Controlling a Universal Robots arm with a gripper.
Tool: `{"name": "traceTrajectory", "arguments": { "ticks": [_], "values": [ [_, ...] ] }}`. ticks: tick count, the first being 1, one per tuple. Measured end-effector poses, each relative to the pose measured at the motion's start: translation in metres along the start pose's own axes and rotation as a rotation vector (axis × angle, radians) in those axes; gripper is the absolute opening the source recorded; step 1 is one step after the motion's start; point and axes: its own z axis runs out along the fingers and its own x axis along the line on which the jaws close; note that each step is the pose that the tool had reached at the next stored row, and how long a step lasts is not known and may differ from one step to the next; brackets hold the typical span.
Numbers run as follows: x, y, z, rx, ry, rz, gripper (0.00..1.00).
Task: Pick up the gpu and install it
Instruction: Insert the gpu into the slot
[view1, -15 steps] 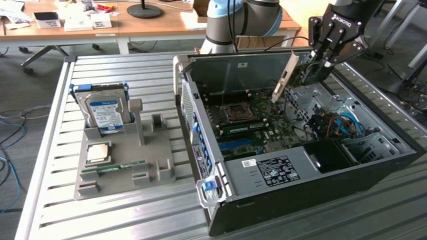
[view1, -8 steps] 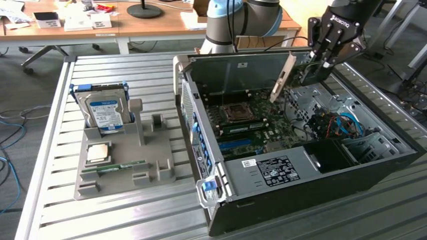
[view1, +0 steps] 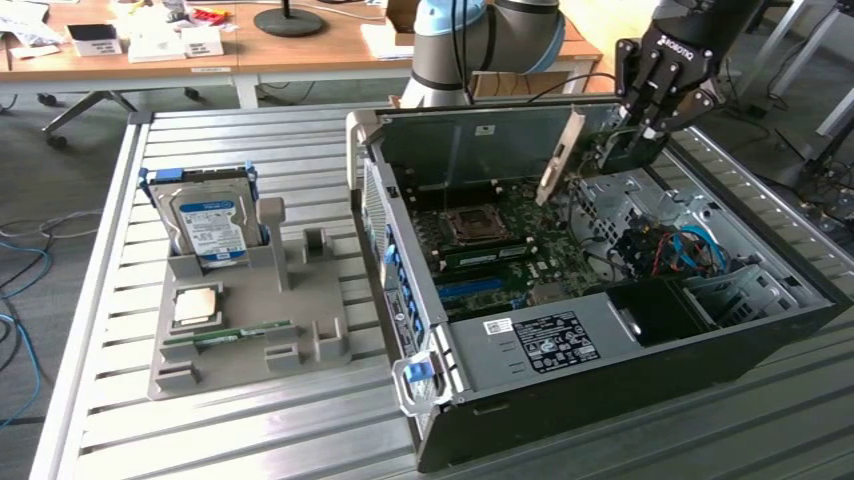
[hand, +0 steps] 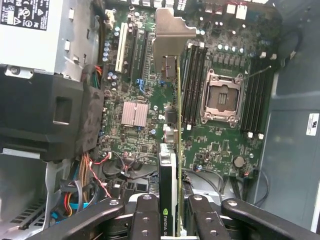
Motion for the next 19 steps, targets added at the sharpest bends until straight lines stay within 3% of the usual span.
{"name": "traceTrajectory", "arguments": {
  "ticks": [7,14,15,19],
  "values": [
    [0.0,0.0004,0.0006,0.0012,-0.0007,0.001,0.27],
    [-0.001,0.0119,0.0048,0.0323,-0.0006,0.002,0.27],
    [-0.001,0.0127,0.0057,0.0349,-0.0003,0.003,0.27],
    [-0.001,0.0132,0.0087,0.0354,0.0,0.027,0.27]
  ]
}}
